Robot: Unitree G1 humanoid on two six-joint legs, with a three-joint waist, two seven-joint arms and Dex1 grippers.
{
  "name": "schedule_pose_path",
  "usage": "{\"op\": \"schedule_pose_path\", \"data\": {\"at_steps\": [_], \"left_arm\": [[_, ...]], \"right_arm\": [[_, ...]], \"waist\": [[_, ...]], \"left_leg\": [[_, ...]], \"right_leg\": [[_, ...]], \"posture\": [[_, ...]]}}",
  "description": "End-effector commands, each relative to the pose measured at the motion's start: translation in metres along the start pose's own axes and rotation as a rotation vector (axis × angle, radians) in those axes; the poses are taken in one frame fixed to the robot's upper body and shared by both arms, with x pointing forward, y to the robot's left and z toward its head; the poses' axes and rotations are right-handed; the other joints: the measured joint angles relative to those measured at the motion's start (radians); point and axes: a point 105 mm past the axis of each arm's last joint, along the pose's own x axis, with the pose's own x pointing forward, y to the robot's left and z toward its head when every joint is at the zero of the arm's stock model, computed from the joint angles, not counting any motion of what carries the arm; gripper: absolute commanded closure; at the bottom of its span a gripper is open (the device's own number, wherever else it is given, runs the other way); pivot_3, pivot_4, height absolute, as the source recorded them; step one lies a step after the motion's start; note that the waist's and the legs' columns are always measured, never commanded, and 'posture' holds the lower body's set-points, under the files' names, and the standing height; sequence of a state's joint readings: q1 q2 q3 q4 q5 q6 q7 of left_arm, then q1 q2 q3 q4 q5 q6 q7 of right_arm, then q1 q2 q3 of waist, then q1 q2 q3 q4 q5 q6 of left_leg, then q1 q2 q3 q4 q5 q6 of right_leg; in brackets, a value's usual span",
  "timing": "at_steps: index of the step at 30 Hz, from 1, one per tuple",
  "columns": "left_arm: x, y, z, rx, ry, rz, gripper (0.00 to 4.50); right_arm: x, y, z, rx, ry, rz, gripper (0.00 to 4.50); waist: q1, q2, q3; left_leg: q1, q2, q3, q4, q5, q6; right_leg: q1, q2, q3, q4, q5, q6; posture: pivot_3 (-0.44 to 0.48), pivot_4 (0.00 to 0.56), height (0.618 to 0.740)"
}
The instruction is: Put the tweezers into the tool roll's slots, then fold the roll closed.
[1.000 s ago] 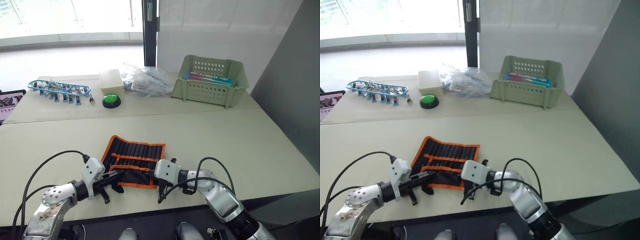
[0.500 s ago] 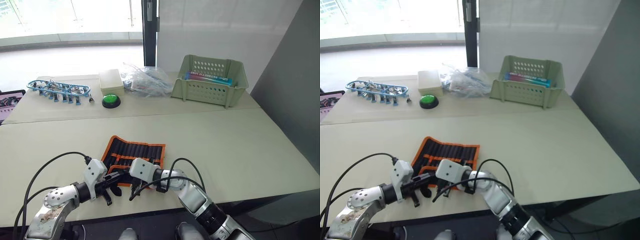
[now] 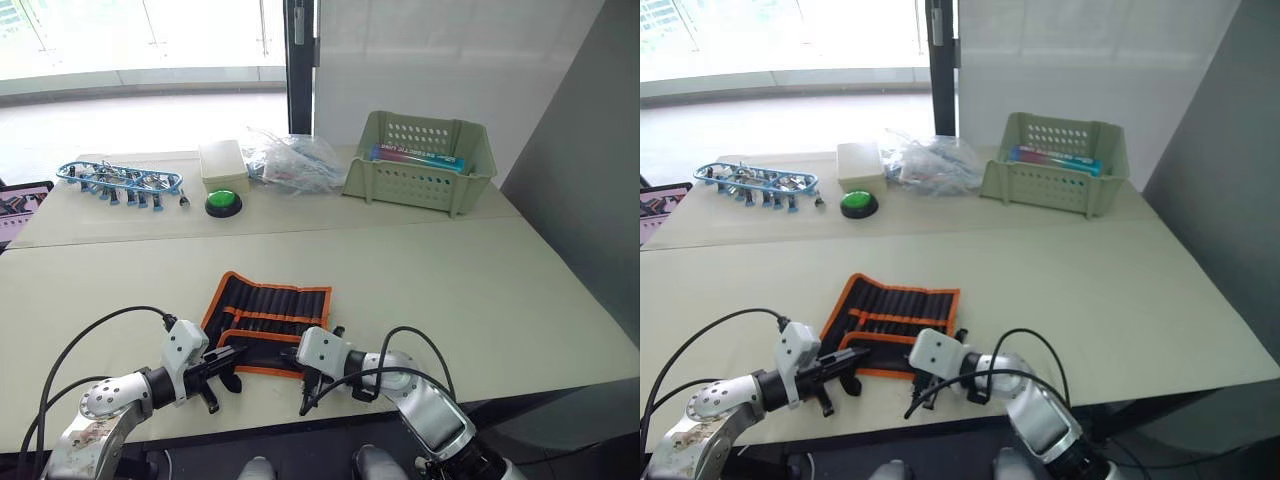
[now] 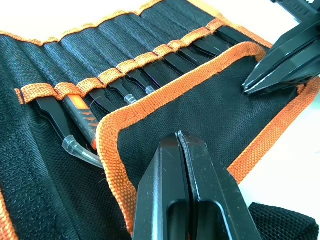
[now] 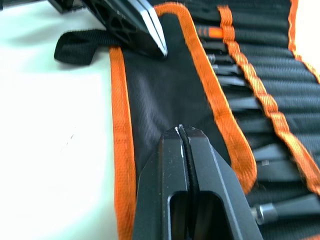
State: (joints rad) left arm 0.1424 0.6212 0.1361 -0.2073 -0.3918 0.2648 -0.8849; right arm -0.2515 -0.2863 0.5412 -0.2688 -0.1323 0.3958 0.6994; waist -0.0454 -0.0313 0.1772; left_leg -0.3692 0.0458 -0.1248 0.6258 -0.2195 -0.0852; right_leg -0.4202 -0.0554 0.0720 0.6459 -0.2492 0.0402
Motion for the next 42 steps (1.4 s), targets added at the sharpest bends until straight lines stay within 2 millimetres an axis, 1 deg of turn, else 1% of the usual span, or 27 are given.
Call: {"op": "schedule_pose_path", "data": {"at_steps": [1,4,5,7,9,11,13,15,16,18,19,22,24,27,29,32,36,39,42], "left_arm": [[-0.005,0.001,0.0,0.014,0.011,0.002,4.47],[-0.01,0.0,0.014,0.025,-0.047,0.004,4.47],[-0.012,0.0,0.02,0.026,-0.066,0.003,4.47],[-0.02,0.0,0.033,0.043,-0.101,0.01,4.47],[-0.025,-0.001,0.04,0.052,-0.113,0.018,4.47],[-0.044,0.004,0.057,0.07,-0.147,0.047,4.47],[-0.06,0.008,0.065,0.087,-0.146,0.07,4.5],[-0.073,0.009,0.061,0.089,-0.114,0.076,3.96],[-0.08,0.009,0.057,0.084,-0.093,0.073,3.65],[-0.1,0.01,0.044,0.067,-0.037,0.071,3.04],[-0.109,0.011,0.039,0.061,-0.016,0.073,2.68],[-0.127,0.014,0.035,0.053,0.007,0.083,1.71],[-0.134,0.014,0.032,0.057,0.026,0.074,1.07],[-0.138,0.014,0.031,0.077,0.049,0.049,0.03],[-0.136,0.014,0.033,0.094,0.046,0.039,0.03],[-0.132,0.012,0.032,0.116,0.057,0.017,0.03],[-0.125,0.01,0.032,0.123,0.046,0.005,0.03],[-0.122,0.007,0.032,0.124,0.039,-0.003,0.03],[-0.121,0.006,0.031,0.124,0.037,-0.005,0.03]], "right_arm": [[-0.006,0.002,-0.016,0.055,0.072,0.004,4.5],[-0.007,-0.002,-0.01,0.043,0.05,-0.009,4.5],[-0.008,-0.003,-0.005,0.033,0.023,-0.014,4.5],[-0.013,-0.007,0.016,0.046,-0.078,-0.025,4.5],[-0.018,-0.009,0.027,0.061,-0.135,-0.034,4.5],[-0.036,-0.018,0.041,0.067,-0.205,-0.071,4.5],[-0.052,-0.025,0.046,0.08,-0.228,-0.102,3.98],[-0.063,-0.027,0.04,0.118,-0.198,-0.113,3.42],[-0.067,-0.028,0.035,0.129,-0.173,-0.118,3.03],[-0.074,-0.035,0.017,0.208,-0.091,-0.167,2.39],[-0.077,-0.035,0.01,0.247,-0.062,-0.171,2.01],[-0.079,-0.028,-0.005,0.376,0.012,-0.137,1.0],[-0.076,-0.022,-0.009,0.45,0.034,-0.094,0.35],[-0.062,-0.027,-0.023,0.649,0.101,-0.121,0.3],[-0.056,-0.028,-0.026,0.725,0.113,-0.107,0.3],[-0.04,-0.023,-0.016,0.839,0.075,-0.029,0.3],[-0.023,-0.026,-0.001,0.961,-0.001,0.017,0.3],[-0.02,-0.031,0.009,1.027,-0.052,0.03,0.3],[-0.019,-0.031,0.011,1.057,-0.056,0.033,0.3]], "waist": [[0.0,0.0,0.0],[-0.001,0.0,0.0],[-0.001,0.0,0.0],[0.0,-0.002,0.002],[0.001,-0.002,0.002],[-0.001,-0.003,0.003],[-0.001,-0.003,0.004],[-0.003,-0.003,0.004],[-0.003,-0.003,0.004],[-0.004,-0.003,0.004],[-0.006,-0.003,0.004],[-0.004,-0.003,0.004],[0.001,-0.004,0.004],[-0.001,-0.004,0.005],[-0.004,-0.002,0.006],[-0.014,-0.003,0.005],[-0.03,-0.004,0.005],[-0.037,-0.003,0.006],[-0.038,-0.003,0.006]], "left_leg": [[0.0,0.0,0.0,0.0,0.0,0.0],[0.0,0.0,0.0,0.0,0.0,0.0],[-0.001,0.0,0.0,0.0,0.0,0.0],[-0.001,0.0,0.0,0.0,0.0,0.0],[-0.003,0.0,0.0,0.0,0.0,0.0],[-0.003,0.0,0.0,0.0,0.0,0.0],[-0.004,0.001,0.0,0.0,0.0,0.0],[-0.004,0.001,0.0,-0.001,0.0,0.0],[-0.004,0.001,0.0,-0.001,0.0,0.0],[-0.004,0.0,0.0,-0.002,0.0,0.0],[-0.004,0.001,0.0,-0.002,0.0,0.0],[-0.005,0.001,0.0,-0.001,-0.001,0.0],[-0.005,0.001,0.0,-0.001,-0.001,0.0],[-0.005,0.001,0.001,0.0,-0.001,0.0],[-0.005,0.001,0.001,0.0,-0.001,0.0],[-0.003,0.002,0.001,-0.001,-0.001,0.0],[-0.003,0.002,0.001,-0.002,-0.001,0.0],[-0.003,0.003,0.001,-0.003,-0.001,0.0],[-0.004,0.003,0.001,-0.005,-0.001,0.0]], "right_leg": [[0.0,0.0,0.0,0.0,0.0,0.0],[-0.001,0.0,0.0,0.0,0.0,0.0],[-0.001,0.0,0.0,0.0,0.0,0.0],[-0.002,0.0,0.0,0.0,0.001,0.001],[-0.003,0.0,-0.001,0.0,0.001,0.002],[-0.003,0.0,0.0,-0.001,0.001,0.002],[-0.004,0.0,-0.001,-0.001,0.001,0.002],[-0.004,0.0,-0.001,-0.002,0.001,0.002],[-0.003,0.0,0.0,-0.003,0.0,0.0],[-0.003,0.0,0.0,-0.004,-0.001,-0.001],[-0.003,0.0,0.0,-0.004,-0.001,-0.002],[-0.005,0.0,-0.001,-0.004,-0.001,-0.002],[-0.005,-0.001,-0.001,-0.004,-0.002,-0.003],[-0.005,-0.001,-0.001,-0.005,-0.002,-0.003],[-0.005,-0.001,-0.001,-0.005,-0.002,-0.003],[-0.004,0.0,-0.001,-0.004,-0.002,-0.003],[-0.004,0.001,-0.001,-0.004,-0.001,-0.003],[-0.005,0.002,-0.001,-0.003,-0.001,-0.003],[-0.006,0.002,-0.001,-0.003,-0.001,-0.003]], "posture": [[0.0,0.15,0.736],[0.0,0.15,0.736],[0.0,0.15,0.736],[0.0,0.15,0.736],[0.0,0.15,0.736],[0.0,0.15,0.736],[0.0,0.15,0.736],[0.0,0.15,0.736],[0.0,0.15,0.736],[0.0,0.15,0.736],[0.0,0.15,0.736],[0.0,0.15,0.736],[0.0,0.15,0.736],[0.0,0.15,0.736],[0.0,0.15,0.736],[0.0,0.15,0.736],[0.0,0.15,0.736],[0.0,0.15,0.736],[0.0,0.15,0.736]]}}
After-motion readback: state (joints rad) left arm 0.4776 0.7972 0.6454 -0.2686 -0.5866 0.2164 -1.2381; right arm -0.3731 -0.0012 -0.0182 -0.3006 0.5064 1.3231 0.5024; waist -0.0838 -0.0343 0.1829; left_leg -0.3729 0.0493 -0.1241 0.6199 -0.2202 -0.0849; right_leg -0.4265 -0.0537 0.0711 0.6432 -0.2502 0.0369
